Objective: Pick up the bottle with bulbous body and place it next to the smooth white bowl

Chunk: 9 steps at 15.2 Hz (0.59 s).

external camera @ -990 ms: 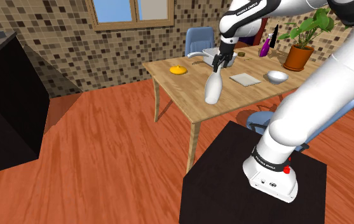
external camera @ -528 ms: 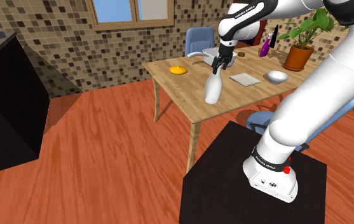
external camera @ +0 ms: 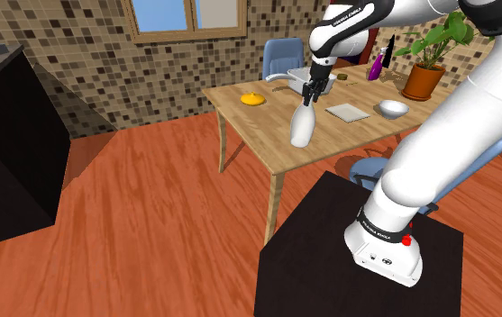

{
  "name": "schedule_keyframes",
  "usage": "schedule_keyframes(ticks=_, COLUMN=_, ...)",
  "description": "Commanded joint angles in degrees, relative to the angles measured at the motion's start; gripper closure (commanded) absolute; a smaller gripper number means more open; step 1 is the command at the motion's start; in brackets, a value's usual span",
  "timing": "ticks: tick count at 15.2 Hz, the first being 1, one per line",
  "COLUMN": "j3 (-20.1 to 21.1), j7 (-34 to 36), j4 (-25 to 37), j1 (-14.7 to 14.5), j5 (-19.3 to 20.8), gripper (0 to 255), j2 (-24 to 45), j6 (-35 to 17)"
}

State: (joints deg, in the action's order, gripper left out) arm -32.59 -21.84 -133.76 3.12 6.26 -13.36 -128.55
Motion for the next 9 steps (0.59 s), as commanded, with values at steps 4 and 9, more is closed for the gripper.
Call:
schedule_keyframes(ticks=4, j3=-0.01, j7=-0.01, j4=-0.02, j1=0.0, j5=-0.01, gripper=255, j2=0.04, j6=0.0)
schedule_keyframes(ticks=9, j3=0.71, j7=0.7, j4=2.46, j1=0.15, j5=0.69, gripper=255, j2=-1.71, j6=4.07)
